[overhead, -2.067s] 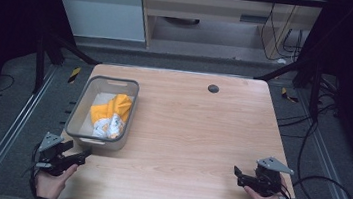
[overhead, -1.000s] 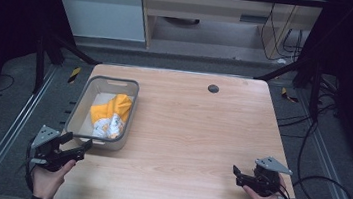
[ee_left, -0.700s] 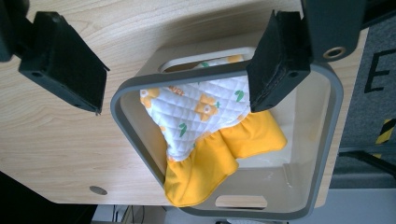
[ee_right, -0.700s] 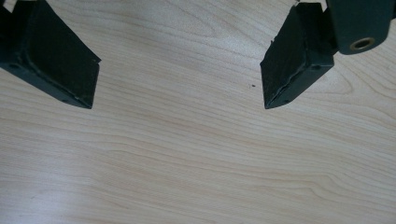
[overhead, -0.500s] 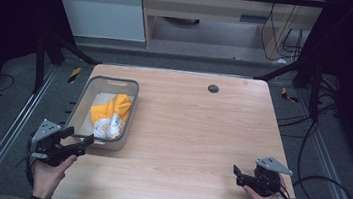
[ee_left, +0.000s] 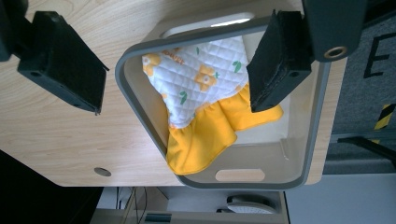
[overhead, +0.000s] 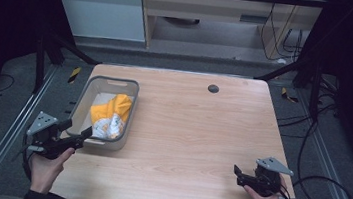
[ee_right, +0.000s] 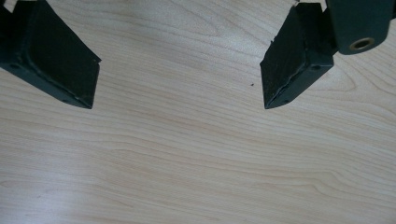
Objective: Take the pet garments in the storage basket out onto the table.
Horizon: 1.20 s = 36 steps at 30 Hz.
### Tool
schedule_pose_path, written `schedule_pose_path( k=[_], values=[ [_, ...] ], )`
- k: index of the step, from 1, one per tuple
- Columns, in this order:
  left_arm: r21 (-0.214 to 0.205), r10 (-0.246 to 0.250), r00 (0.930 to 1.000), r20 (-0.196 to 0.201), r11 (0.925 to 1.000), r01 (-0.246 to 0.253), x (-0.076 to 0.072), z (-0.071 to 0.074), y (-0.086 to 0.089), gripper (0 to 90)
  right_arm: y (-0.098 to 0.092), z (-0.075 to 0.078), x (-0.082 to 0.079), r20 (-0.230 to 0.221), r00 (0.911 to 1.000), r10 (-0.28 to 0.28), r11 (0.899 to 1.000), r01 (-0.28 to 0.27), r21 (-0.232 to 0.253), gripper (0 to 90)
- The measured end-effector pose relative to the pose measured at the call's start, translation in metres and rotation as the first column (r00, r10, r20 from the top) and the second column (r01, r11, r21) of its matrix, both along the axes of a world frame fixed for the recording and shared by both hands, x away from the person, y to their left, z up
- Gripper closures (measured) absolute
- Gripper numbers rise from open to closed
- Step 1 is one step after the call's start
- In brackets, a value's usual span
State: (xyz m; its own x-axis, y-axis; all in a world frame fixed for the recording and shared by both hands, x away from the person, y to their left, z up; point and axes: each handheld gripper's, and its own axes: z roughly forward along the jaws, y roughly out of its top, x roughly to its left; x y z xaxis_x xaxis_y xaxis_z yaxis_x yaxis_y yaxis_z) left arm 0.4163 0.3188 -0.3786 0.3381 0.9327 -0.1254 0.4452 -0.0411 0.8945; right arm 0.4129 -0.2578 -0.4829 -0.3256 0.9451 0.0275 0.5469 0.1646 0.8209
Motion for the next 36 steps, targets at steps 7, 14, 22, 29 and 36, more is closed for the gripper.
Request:
schedule_pose_path(
  k=[7,14,22,29,36],
  values=[
    [0.004,-0.005,1.0,-0.002,1.0,0.005,0.009,0.006,-0.003,18.2,0.0,0.0,0.0,-0.001,1.0,0.002,1.0,-0.002,-0.003,11.4],
    [0.016,-0.016,0.9997,-0.017,0.9997,0.016,0.021,0.005,-0.009,18.2,0.0,0.0,0.001,0.0,1.0,0.002,1.0,-0.002,-0.006,11.5],
    [0.031,-0.011,0.9994,-0.032,0.9995,0.012,0.034,0.008,-0.012,18.0,0.0,-0.001,0.001,-0.003,1.0,-0.001,1.0,0.001,-0.006,11.5],
    [0.051,-0.005,0.9985,-0.055,0.9987,0.008,0.045,0.009,-0.016,17.9,0.0,-0.001,0.001,-0.006,1.0,0.002,1.0,-0.002,-0.006,11.4],
    [0.076,-0.007,0.996,-0.089,0.997,0.014,0.058,0.007,-0.021,17.8,0.0,-0.001,0.002,-0.009,1.0,0.004,1.0,-0.004,-0.007,11.4]
  ],
)
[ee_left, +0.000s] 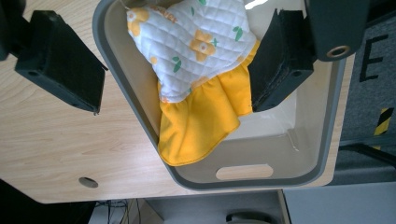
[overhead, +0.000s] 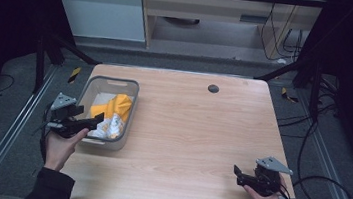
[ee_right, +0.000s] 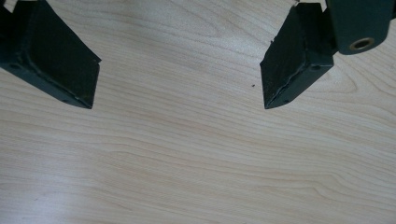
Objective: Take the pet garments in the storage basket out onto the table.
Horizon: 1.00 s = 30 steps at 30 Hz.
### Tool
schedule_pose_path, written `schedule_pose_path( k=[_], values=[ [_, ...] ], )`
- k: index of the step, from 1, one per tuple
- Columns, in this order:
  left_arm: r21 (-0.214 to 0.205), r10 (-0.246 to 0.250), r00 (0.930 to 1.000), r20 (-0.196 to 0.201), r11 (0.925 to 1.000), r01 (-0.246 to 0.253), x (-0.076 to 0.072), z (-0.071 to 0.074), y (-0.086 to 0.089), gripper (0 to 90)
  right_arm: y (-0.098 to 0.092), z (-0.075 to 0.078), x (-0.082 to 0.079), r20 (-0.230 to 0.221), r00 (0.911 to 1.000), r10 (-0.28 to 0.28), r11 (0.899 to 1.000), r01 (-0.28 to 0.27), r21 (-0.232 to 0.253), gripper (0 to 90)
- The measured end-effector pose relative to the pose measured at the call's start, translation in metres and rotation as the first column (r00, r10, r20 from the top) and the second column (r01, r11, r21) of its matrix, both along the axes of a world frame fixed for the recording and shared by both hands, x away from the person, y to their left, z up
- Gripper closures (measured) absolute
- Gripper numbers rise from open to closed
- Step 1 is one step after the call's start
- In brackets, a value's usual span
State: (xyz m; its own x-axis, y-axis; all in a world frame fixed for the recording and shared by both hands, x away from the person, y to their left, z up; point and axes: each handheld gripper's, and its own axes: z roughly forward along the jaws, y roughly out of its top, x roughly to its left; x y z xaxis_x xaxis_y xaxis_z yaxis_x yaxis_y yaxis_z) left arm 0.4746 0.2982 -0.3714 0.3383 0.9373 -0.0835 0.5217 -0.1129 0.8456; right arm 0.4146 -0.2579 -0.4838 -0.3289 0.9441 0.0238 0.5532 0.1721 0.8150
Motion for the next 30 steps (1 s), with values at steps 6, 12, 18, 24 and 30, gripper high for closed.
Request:
schedule_pose_path(
  k=[6,12,18,24,30],
  values=[
    [0.013,0.0,0.9998,-0.018,0.9999,0.0,0.011,-0.001,-0.005,17.6,0.0,0.0,0.0,-0.004,1.0,0.003,1.0,-0.003,0.002,11.5],
    [0.033,-0.001,0.9991,-0.043,0.9994,0.003,0.021,-0.005,-0.011,17.5,0.0,0.0,0.0,-0.006,1.0,0.005,1.0,-0.005,0.004,11.5],
    [0.047,-0.002,0.9979,-0.064,0.9989,0.005,0.03,-0.009,-0.018,17.5,0.0,0.0,0.001,-0.007,1.0,0.006,1.0,-0.006,0.007,11.5],
    [0.059,-0.001,0.9957,-0.093,0.9982,0.007,0.038,-0.012,-0.02,17.5,0.0,0.0,0.001,-0.014,0.9999,0.008,1.0,-0.008,0.006,11.5],
    [0.081,-0.002,0.9925,-0.122,0.9966,0.012,0.045,-0.016,-0.025,17.5,0.0,-0.001,0.001,-0.014,0.9999,0.01,1.0,-0.01,0.004,11.5]
  ],
)
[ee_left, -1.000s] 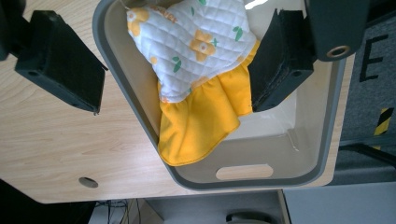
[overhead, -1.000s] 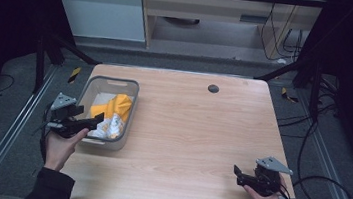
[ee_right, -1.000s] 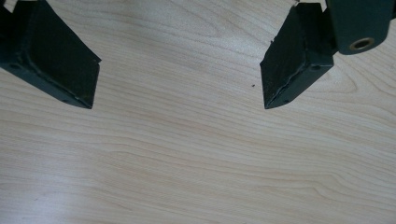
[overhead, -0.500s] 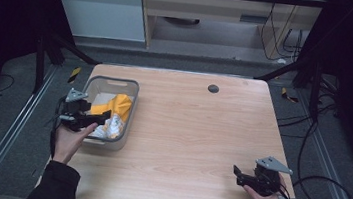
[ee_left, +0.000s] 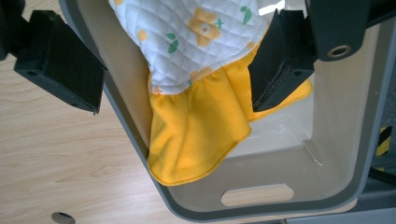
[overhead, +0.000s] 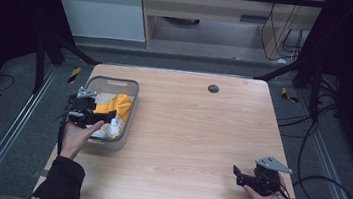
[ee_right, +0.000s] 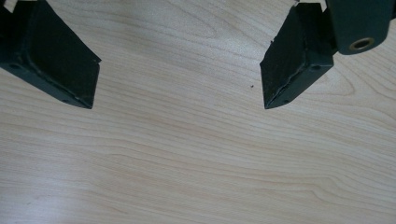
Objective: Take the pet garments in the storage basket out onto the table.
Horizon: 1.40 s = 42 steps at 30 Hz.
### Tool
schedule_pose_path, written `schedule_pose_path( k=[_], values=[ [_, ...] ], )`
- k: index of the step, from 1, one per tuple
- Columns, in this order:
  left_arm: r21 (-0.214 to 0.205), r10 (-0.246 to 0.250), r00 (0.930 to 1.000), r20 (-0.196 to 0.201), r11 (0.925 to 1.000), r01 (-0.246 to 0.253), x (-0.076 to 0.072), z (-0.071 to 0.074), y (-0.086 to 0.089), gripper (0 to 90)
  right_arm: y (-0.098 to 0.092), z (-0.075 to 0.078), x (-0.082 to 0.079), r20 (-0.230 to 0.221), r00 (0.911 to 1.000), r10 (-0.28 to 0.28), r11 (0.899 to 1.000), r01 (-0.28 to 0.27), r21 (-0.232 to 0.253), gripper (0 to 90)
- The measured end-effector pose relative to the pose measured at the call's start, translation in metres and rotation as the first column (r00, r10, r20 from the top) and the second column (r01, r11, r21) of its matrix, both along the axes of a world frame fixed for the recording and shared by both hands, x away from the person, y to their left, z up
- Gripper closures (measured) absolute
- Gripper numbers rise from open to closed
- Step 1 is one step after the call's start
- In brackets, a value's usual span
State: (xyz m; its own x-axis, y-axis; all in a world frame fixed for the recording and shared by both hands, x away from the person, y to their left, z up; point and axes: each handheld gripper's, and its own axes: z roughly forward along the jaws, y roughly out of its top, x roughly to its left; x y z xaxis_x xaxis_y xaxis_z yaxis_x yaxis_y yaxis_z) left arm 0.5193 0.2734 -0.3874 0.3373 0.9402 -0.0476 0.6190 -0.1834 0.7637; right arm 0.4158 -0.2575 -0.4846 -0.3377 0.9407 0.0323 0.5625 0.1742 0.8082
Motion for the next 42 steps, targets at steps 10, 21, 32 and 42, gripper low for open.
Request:
schedule_pose_path(
  k=[10,21,32,42],
  values=[
    [0.024,-0.005,0.9988,-0.049,0.9997,0.007,0.01,-0.007,-0.005,17.5,0.0,0.0,0.001,-0.003,1.0,0.005,1.0,-0.005,0.001,11.5],
    [0.051,-0.011,0.9945,-0.104,0.9986,0.016,0.018,-0.015,-0.009,17.6,0.0,-0.001,0.001,-0.008,0.9999,0.006,1.0,-0.006,0.002,11.5],
    [0.052,-0.02,0.9886,-0.149,0.9982,0.028,0.02,-0.024,-0.013,22.1,0.001,-0.001,0.001,-0.017,0.9998,0.006,1.0,-0.005,0.008,11.6],
    [0.063,-0.023,0.9847,-0.172,0.9974,0.035,0.021,-0.032,-0.014,30.3,0.001,-0.001,0.001,-0.018,0.9998,0.008,1.0,-0.008,-0.003,11.9]
  ],
)
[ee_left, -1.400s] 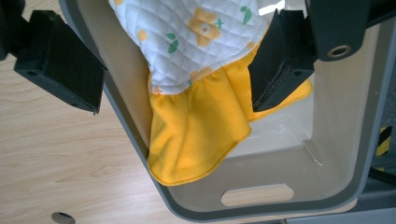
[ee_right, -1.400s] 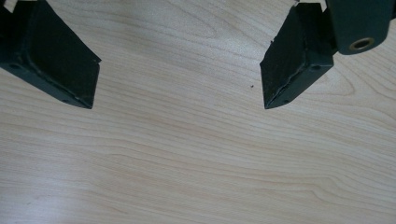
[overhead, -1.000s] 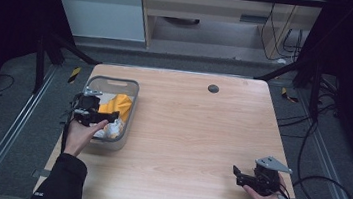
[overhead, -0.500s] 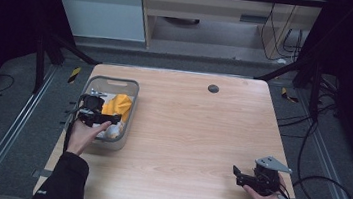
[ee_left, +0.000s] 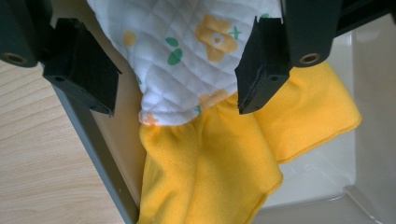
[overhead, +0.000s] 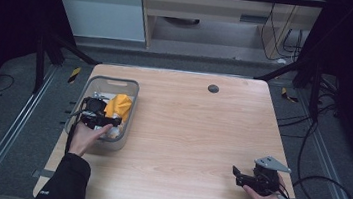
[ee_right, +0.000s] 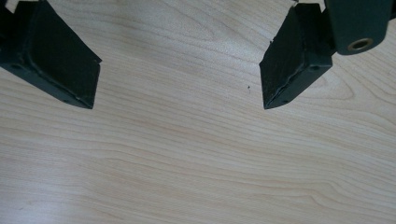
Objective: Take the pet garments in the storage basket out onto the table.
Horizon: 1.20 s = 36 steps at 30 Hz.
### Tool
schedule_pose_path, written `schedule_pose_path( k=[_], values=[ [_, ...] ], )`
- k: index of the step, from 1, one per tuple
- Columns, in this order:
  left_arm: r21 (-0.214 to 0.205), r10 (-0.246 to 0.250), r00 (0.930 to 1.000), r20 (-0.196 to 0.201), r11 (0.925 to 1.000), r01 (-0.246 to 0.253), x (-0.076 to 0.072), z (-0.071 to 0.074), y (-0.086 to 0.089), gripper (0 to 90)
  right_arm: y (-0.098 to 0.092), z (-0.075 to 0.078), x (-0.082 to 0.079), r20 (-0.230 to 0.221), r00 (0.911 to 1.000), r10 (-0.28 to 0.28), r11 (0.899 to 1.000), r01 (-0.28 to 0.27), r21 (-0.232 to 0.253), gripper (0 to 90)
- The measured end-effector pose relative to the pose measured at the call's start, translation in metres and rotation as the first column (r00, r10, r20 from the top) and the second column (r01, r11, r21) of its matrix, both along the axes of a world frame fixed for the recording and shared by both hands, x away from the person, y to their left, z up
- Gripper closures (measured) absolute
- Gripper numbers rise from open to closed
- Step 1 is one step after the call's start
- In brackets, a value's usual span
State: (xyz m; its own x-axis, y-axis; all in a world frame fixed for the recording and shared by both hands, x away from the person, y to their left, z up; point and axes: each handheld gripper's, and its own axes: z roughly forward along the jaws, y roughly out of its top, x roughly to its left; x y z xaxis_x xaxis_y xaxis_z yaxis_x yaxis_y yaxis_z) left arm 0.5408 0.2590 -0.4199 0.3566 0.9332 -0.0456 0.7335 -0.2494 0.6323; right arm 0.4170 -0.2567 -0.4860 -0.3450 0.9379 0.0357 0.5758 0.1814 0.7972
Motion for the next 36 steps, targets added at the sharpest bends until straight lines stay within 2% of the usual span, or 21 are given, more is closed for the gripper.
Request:
schedule_pose_path(
  k=[13,20,28,29,36],
  values=[
    [0.016,-0.02,0.9988,-0.045,0.9997,0.021,0.0017,-0.0071,-0.0044,45.2,0.0004,-0.0004,0.0003,-0.004,1.0,0.005,1.0,-0.005,-0.003,11.9],
    [0.027,-0.029,0.9977,-0.061,0.9992,0.031,0.0025,-0.008,-0.005,58.5,0.0009,-0.0007,0.0003,-0.011,0.9999,0.006,1.0,-0.006,-0.005,11.9],
    [0.031,-0.04,0.9971,-0.065,0.9986,0.042,0.0023,-0.0073,-0.0044,71.6,0.0011,-0.0006,0.0003,-0.017,0.9998,0.006,1.0,-0.006,-0.003,11.9],
    [0.032,-0.041,0.997,-0.066,0.9986,0.043,0.0021,-0.0071,-0.0041,75.4,0.0011,-0.0006,0.0003,-0.018,0.9998,0.006,1.0,-0.006,-0.003,11.9],
    [0.04,-0.036,0.9984,-0.044,0.9985,0.038,-0.0015,-0.0043,-0.0002,79.9,0.0007,-0.0011,0.0007,-0.015,0.9999,0.007,1.0,-0.007,-0.009,11.9]
  ],
)
